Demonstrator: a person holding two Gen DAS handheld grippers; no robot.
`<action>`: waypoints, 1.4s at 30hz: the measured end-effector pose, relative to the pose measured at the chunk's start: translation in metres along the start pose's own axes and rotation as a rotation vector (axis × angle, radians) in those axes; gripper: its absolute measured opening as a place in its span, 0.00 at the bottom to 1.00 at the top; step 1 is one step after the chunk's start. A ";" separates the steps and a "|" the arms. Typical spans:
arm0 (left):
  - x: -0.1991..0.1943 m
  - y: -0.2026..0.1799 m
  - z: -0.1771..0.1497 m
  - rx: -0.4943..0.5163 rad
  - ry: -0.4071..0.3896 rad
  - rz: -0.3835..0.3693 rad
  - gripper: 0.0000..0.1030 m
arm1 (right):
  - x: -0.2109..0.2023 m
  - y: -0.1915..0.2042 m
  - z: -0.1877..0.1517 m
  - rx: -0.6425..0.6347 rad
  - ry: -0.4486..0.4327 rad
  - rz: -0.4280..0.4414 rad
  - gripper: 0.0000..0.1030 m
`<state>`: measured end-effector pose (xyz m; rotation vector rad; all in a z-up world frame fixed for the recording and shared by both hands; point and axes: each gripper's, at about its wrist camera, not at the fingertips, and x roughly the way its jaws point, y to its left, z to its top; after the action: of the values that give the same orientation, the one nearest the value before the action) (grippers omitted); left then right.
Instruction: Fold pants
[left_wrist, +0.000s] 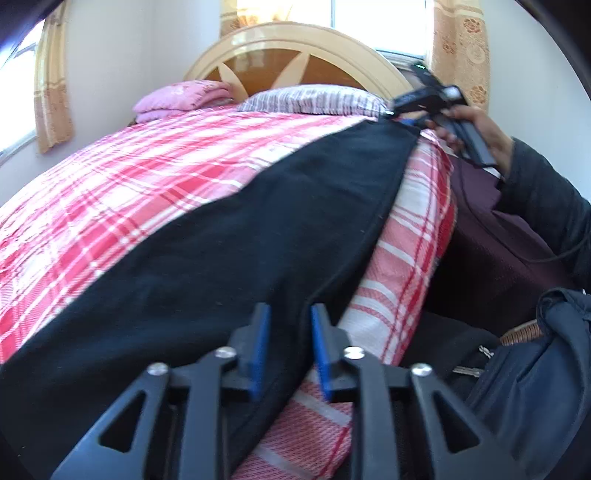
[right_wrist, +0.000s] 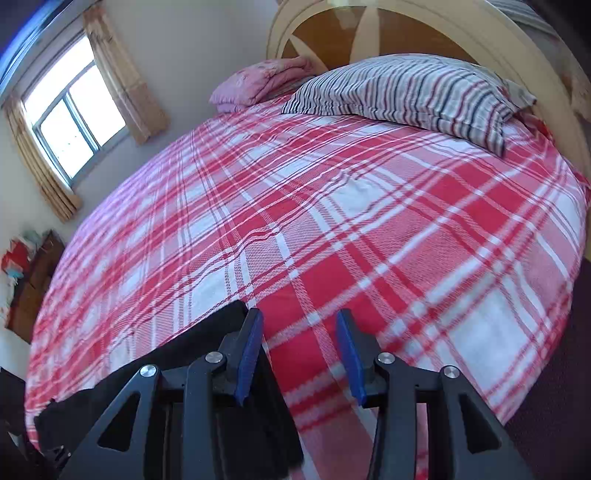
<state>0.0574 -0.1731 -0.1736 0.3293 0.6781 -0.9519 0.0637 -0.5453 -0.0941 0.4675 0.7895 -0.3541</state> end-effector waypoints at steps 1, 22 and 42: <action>-0.003 0.003 0.001 -0.011 -0.012 0.005 0.36 | -0.009 0.000 -0.003 -0.007 -0.019 -0.005 0.42; -0.086 0.101 -0.063 -0.178 0.062 0.303 0.57 | -0.034 0.162 -0.057 -0.410 0.089 0.288 0.44; -0.106 0.119 -0.095 -0.263 -0.013 0.293 0.68 | 0.108 0.503 -0.181 -0.634 0.566 0.642 0.44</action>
<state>0.0778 0.0113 -0.1779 0.1823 0.7122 -0.5779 0.2640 -0.0415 -0.1512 0.1927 1.1832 0.6458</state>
